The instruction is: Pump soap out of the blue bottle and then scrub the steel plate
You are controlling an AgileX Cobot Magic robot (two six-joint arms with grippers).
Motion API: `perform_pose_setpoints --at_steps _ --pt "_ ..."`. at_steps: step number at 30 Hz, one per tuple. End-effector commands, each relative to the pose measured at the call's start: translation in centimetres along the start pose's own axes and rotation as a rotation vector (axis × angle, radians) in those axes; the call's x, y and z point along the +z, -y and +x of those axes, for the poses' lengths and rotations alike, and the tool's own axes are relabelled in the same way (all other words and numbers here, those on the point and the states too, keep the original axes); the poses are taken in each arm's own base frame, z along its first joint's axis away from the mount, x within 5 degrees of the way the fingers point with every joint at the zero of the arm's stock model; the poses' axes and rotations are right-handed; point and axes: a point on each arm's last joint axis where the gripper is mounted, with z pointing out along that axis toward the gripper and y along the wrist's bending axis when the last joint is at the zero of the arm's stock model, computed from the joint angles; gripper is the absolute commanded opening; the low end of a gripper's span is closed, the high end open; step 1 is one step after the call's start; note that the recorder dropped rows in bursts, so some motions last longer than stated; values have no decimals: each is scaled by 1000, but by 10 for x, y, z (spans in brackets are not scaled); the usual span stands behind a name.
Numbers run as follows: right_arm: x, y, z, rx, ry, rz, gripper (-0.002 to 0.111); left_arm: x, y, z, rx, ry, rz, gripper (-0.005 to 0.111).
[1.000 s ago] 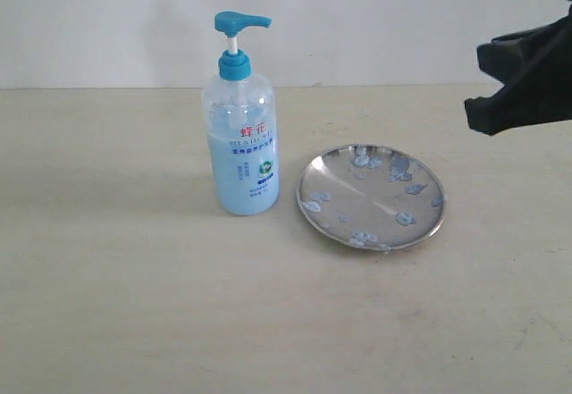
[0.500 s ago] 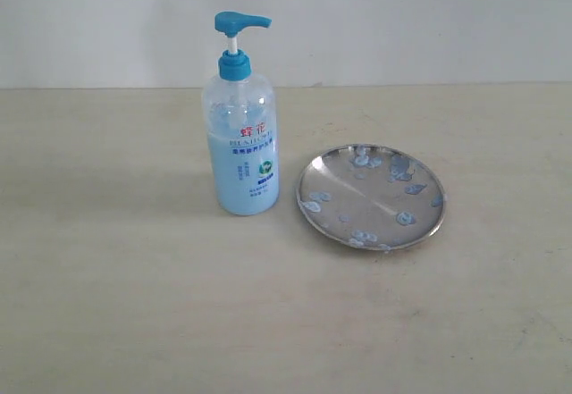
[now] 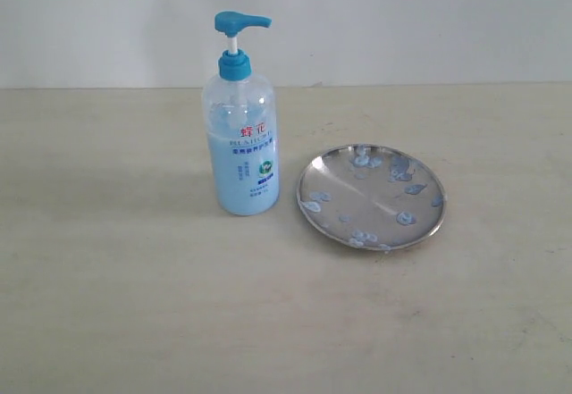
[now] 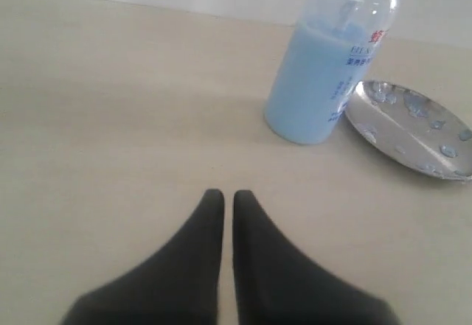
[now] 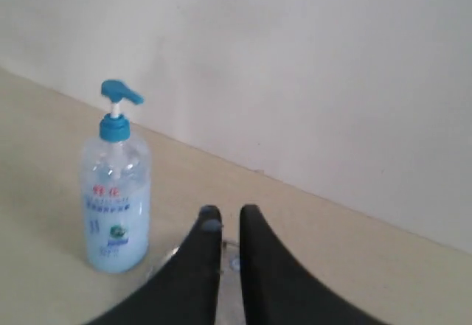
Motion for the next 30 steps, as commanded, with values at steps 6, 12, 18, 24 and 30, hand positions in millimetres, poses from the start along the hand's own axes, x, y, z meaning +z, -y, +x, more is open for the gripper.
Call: perform_pose_setpoints --at_steps 6,12,18,24,30 --pt "249 1 78 168 -908 -211 0 0 1 -1 -19 14 16 4" --pt "310 6 95 144 -1107 -230 0 -22 -13 -14 -79 290 -164 4" --pt "337 22 95 134 -914 -29 0 -36 -19 -20 -74 453 -304 4" --pt "334 -11 108 114 -1085 -362 0 -36 -18 -19 -64 448 -298 4" --pt "321 36 123 -1 -1280 3 0 -36 -18 -20 -63 449 -295 4"
